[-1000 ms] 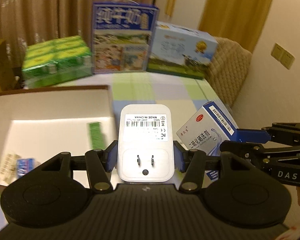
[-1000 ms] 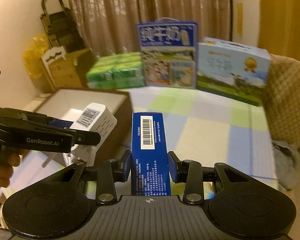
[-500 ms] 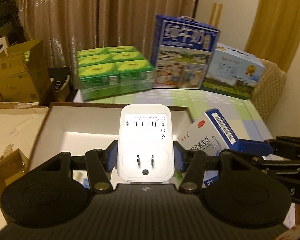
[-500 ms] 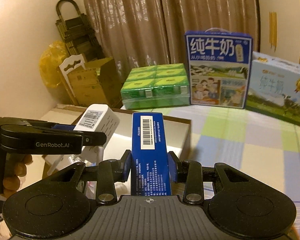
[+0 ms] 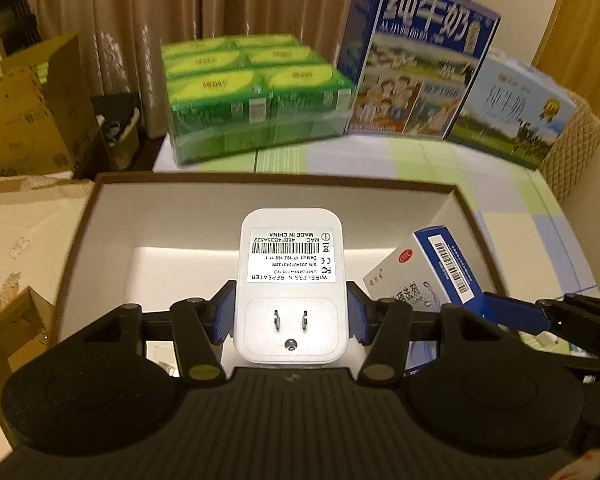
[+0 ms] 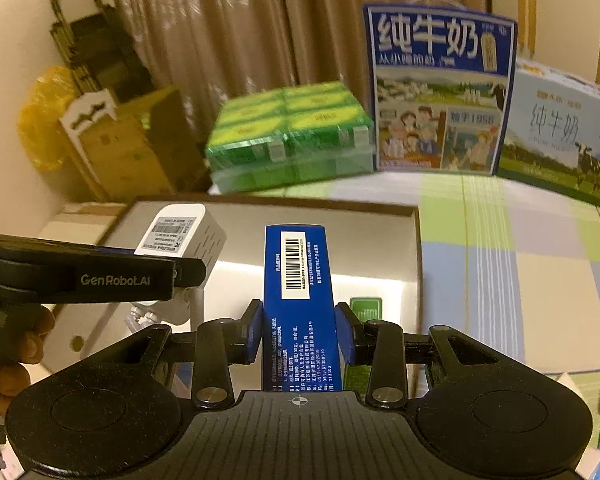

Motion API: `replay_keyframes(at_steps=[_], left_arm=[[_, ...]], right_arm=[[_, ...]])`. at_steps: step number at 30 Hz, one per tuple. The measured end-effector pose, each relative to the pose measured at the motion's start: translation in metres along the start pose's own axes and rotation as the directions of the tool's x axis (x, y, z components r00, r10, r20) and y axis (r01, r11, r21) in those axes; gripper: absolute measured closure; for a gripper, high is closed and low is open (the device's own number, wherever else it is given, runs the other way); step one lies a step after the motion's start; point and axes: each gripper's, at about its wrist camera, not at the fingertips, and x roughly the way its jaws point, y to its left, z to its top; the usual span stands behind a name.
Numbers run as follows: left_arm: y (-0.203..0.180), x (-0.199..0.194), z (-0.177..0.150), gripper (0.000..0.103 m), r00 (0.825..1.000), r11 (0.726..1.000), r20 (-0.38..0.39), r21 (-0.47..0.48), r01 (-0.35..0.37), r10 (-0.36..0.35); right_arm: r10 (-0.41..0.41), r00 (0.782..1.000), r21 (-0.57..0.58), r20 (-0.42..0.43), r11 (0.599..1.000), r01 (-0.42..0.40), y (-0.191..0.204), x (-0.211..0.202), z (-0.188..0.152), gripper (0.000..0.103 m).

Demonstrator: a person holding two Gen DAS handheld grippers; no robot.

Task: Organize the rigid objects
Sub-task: 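Carry the repeater and blue box over the brown box and lower them inside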

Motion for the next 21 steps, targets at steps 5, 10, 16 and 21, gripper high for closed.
replay_keyframes(at_steps=[5, 10, 16, 21], left_arm=[[0.001, 0.031, 0.004, 0.052, 0.999, 1.000, -0.040, 0.020, 0.010, -0.009], [0.002, 0.055, 0.009, 0.052, 0.997, 1.000, -0.070, 0.018, 0.016, -0.015], [0.004, 0.075, 0.014, 0.052, 0.996, 1.000, -0.094, 0.025, 0.013, -0.010], [0.006, 0.084, 0.017, 0.044, 0.996, 0.999, -0.088, 0.044, 0.000, 0.004]], right_arm=[[-0.052, 0.998, 0.010, -0.031, 0.999, 0.052, 0.002, 0.028, -0.003, 0.068], [-0.093, 0.995, 0.007, -0.044, 0.996, 0.093, -0.001, 0.049, -0.003, 0.068], [-0.115, 0.992, 0.018, -0.058, 0.993, 0.116, -0.005, 0.066, 0.001, 0.068], [-0.127, 0.990, 0.017, -0.059, 0.992, 0.128, -0.004, 0.075, 0.003, 0.068]])
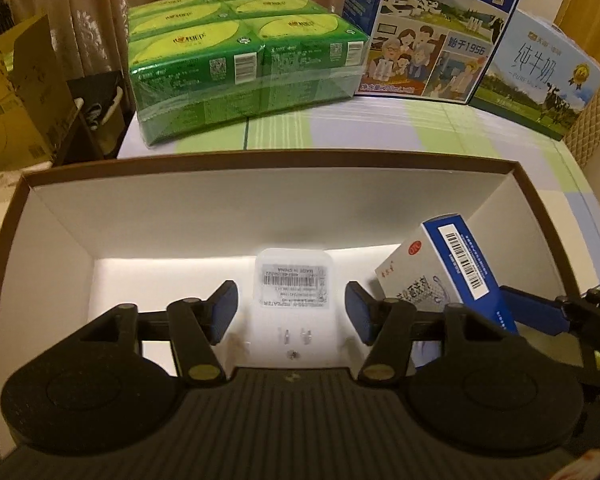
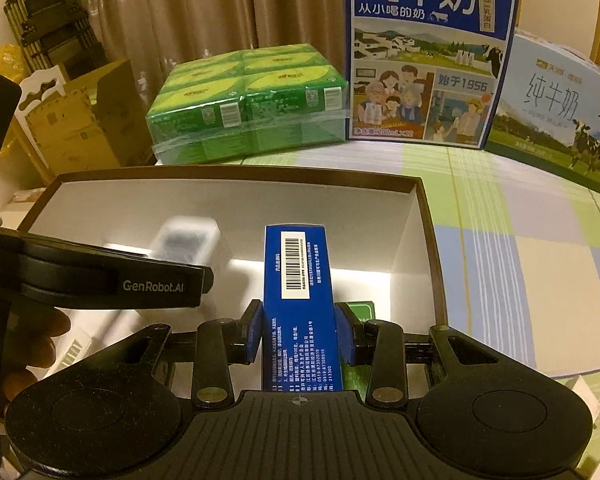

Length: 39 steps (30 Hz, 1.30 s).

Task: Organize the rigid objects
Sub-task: 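Carry the repeater and blue box over the brown box and lower them inside, then open both tools to release the items inside the brown box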

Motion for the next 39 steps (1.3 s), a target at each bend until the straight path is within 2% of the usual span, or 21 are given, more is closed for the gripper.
replay_keyframes(at_steps=[1, 17, 23, 25, 28, 39], left_arm=[[0.001, 0.000, 0.000, 0.042, 1.000, 1.000, 0.001, 0.002, -0.003, 0.003], [0.020, -0.010, -0.003, 0.042, 1.000, 1.000, -0.009, -0.005, -0.001, 0.001], [0.018, -0.020, -0.007, 0.039, 1.000, 1.000, -0.006, 0.016, -0.015, 0.015], [0.018, -0.025, -0.010, 0.036, 1.000, 1.000, -0.005, 0.016, -0.018, 0.018], [0.019, -0.032, -0.015, 0.036, 1.000, 0.999, -0.003, 0.019, -0.027, 0.027], [0.025, -0.073, -0.031, 0.036, 0.998, 0.998, 0.034, 0.006, -0.061, 0.061]], right_arm=[[-0.001, 1.000, -0.001, -0.001, 1.000, 0.001, 0.000, 0.001, 0.000, 0.068], [-0.025, 1.000, -0.011, 0.016, 1.000, 0.025, 0.002, 0.011, 0.005, 0.067], [-0.005, 1.000, -0.033, 0.005, 0.999, 0.005, 0.004, 0.008, 0.004, 0.066], [0.011, 1.000, -0.040, 0.006, 0.999, -0.011, 0.005, 0.004, 0.002, 0.055], [0.030, 0.999, -0.052, 0.014, 0.998, -0.029, 0.005, -0.003, -0.003, 0.045], [0.085, 0.996, -0.020, 0.011, 0.996, -0.085, 0.000, -0.031, -0.009, 0.038]])
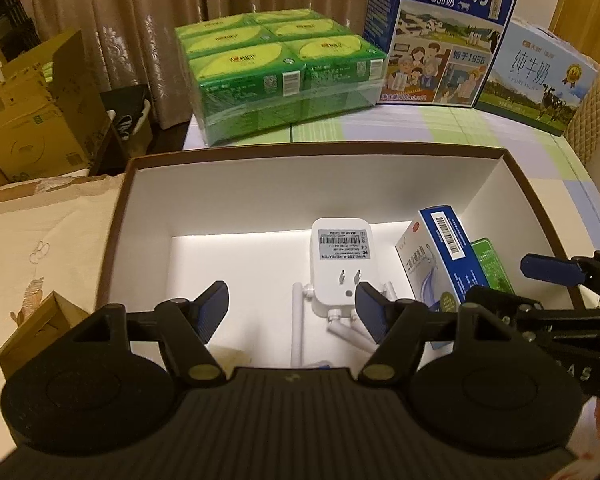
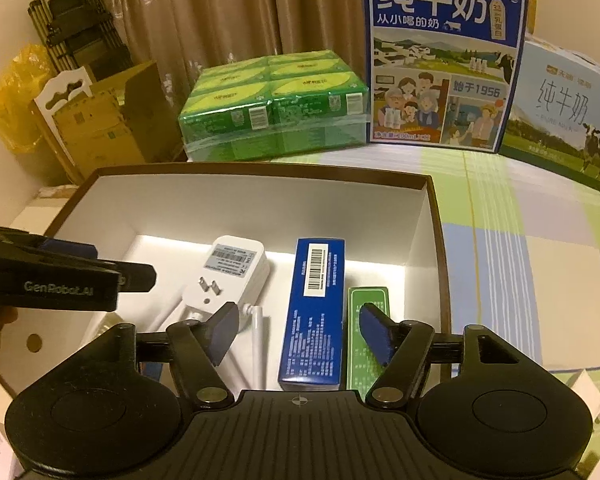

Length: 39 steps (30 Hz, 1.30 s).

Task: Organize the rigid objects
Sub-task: 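Open both tools to release the items inside the brown box, then withdraw both open tools from the box toward the remaining items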

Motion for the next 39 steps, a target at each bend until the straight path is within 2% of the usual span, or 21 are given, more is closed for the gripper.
replay_keyframes(at_steps=[16, 29, 39], left_arm=[[0.006, -0.051, -0.025, 0.036, 0.999, 0.998, 0.044, -0.062, -0.022, 0.025], [-0.004, -0.092, -0.053, 0.036, 0.997, 0.997, 0.077, -0.080, -0.013, 0.020], [-0.020, -0.109, -0.077, 0.036, 0.997, 0.996, 0.073, -0.087, 0.011, -0.005]], right_arm=[[0.041, 0.999, 0.013, 0.019, 0.999, -0.041, 0.003, -0.041, -0.010, 0.025], [0.069, 0.997, 0.016, 0.037, 0.997, -0.070, 0.004, -0.079, -0.028, 0.022], [0.087, 0.995, 0.020, 0.052, 0.996, -0.088, 0.003, -0.107, -0.045, 0.021]])
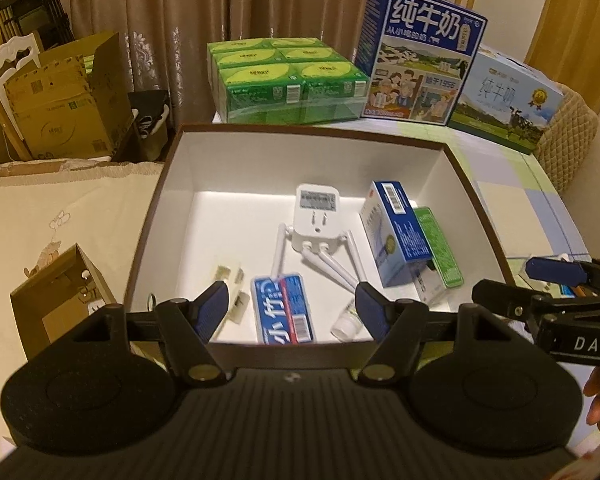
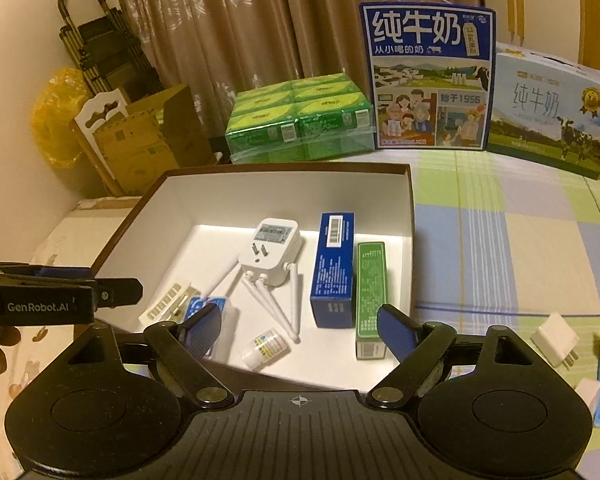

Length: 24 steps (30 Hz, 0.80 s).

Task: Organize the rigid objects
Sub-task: 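Withdraw both open tools from the box toward the remaining items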

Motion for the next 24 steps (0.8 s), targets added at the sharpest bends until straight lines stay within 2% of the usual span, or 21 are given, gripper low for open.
replay_keyframes(at_steps=[12, 24], left_arm=[[-0.023, -0.011, -0.027, 0.036, 0.999, 1.000, -0.028, 0.003, 0.030, -0.030], [-0.064, -0.013, -0.052, 0.036, 0.996, 0.997, -0.076, 0.042, 0.058, -0.055]], right_arm=[[0.004, 1.000, 0.001, -0.005, 1.000, -0.004, -0.005, -0.022, -0.017, 0.020], [-0.013, 0.999, 0.023, -0.036, 1.000, 0.013, -0.028, -0.043, -0.040, 0.020]])
